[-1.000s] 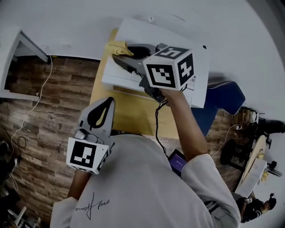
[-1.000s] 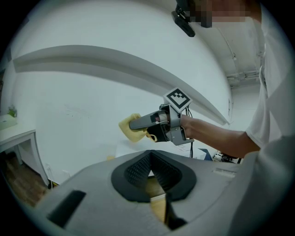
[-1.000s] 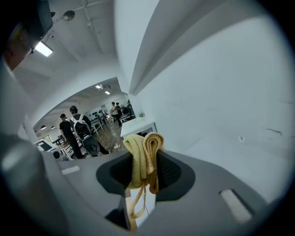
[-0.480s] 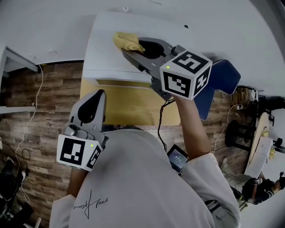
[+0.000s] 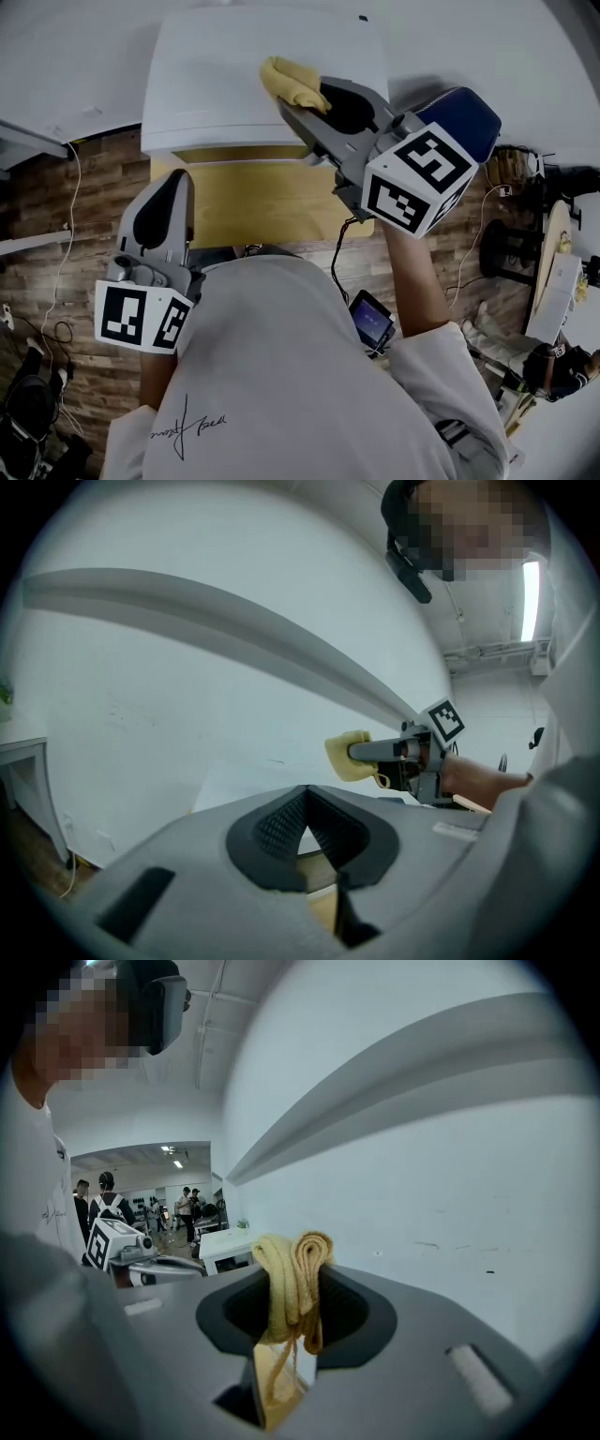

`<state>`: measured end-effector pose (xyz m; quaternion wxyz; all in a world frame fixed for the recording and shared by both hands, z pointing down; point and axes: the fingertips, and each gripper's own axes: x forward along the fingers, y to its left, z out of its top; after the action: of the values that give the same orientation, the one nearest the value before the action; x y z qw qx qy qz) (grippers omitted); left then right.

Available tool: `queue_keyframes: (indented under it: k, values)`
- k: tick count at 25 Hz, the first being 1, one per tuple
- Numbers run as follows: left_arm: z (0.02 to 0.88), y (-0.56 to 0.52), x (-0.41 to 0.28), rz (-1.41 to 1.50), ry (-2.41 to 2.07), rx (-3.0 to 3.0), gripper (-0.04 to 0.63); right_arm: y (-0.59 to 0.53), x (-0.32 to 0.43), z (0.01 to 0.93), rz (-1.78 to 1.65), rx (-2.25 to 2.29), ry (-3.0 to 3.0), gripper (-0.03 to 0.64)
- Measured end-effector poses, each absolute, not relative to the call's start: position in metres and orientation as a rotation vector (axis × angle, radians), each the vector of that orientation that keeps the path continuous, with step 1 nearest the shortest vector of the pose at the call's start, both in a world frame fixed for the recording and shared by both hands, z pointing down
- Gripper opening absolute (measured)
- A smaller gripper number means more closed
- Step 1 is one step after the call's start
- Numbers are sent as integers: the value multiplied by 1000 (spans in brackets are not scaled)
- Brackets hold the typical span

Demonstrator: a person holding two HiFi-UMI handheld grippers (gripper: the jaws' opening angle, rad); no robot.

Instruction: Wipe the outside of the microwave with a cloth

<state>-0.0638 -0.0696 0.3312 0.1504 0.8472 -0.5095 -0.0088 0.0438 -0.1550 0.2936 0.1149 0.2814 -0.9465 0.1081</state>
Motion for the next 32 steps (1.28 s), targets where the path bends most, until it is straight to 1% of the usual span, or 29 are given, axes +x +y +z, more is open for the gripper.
queue_keyframes:
  k: [6, 14, 20, 24, 32]
  values:
    - [330, -75, -57, -21, -1487, 2452, -9, -141, 81, 307, 322, 935, -2741, 120]
    - [331, -75, -50, -84, -1458, 2458, -8, -119, 118, 328, 357, 1059, -2701, 120]
    - [332, -68, -46, -69, -1487, 2479, -8, -98, 138, 344, 416, 1128, -2679, 118]
    - [332, -67, -37, -46, -1504, 2510, -8, -90, 151, 349, 396, 1166, -2646, 114]
    - [332, -67, -33, -32, -1513, 2512, -8, -83, 159, 353, 411, 1178, -2650, 114]
